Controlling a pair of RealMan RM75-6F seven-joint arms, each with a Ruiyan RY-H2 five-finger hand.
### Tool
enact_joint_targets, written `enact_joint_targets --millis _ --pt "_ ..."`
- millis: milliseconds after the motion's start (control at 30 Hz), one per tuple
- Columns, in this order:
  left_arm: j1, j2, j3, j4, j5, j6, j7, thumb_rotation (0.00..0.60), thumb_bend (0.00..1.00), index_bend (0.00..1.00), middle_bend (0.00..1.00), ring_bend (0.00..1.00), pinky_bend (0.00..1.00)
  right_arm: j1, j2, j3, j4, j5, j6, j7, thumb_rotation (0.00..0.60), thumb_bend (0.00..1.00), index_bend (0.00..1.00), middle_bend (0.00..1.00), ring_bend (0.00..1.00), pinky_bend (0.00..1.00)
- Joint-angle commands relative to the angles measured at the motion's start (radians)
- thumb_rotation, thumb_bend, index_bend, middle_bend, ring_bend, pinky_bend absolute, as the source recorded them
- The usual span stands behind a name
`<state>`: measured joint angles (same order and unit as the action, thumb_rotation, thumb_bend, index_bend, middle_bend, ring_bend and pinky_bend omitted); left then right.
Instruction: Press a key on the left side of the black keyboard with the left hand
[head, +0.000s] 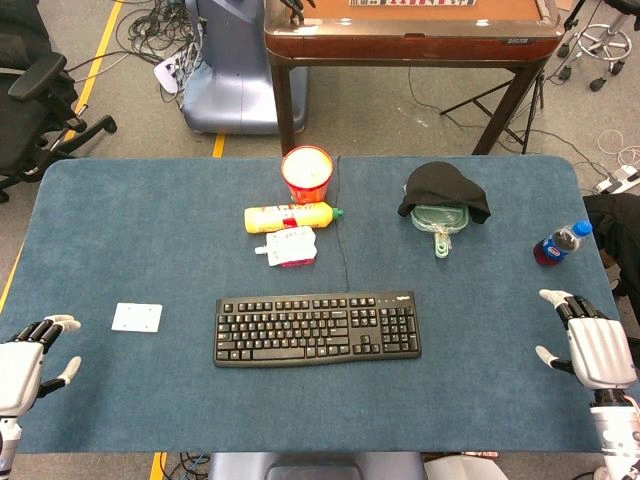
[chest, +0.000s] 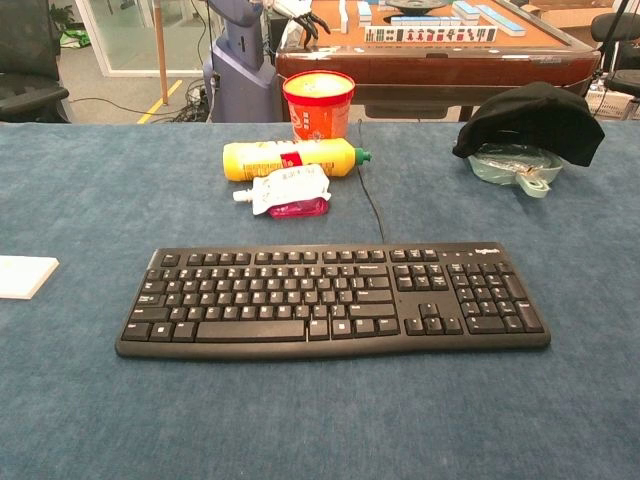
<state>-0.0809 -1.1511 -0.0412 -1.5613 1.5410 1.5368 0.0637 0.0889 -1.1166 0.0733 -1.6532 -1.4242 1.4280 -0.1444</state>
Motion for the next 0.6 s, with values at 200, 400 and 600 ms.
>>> enact_joint_targets --millis 200,400,600 --pt "-0.009 -0.01 0.001 0.017 -0.003 -0.018 -0.013 0.6 0.26 0.35 0.32 0.34 0.53 -0.004 0.006 0.006 -0.002 0.017 0.001 0.005 0.6 0.11 0.24 0.25 0.22 0.5" --pt "-0.027 -0.014 0.002 0.006 0.03 -0.02 -0.007 0.6 0.26 0.35 0.32 0.38 0.69 -0.008 0.011 0.008 -0.006 0.011 0.015 0.01 0.6 0.11 0.25 0.25 0.22 0.5" --pt "-0.079 -0.004 0.009 -0.044 0.091 -0.067 0.004 0.6 0.26 0.36 0.47 0.59 0.88 -0.011 0.017 0.01 -0.012 0.01 0.023 0.008 0.6 0.11 0.25 0.25 0.22 0.5"
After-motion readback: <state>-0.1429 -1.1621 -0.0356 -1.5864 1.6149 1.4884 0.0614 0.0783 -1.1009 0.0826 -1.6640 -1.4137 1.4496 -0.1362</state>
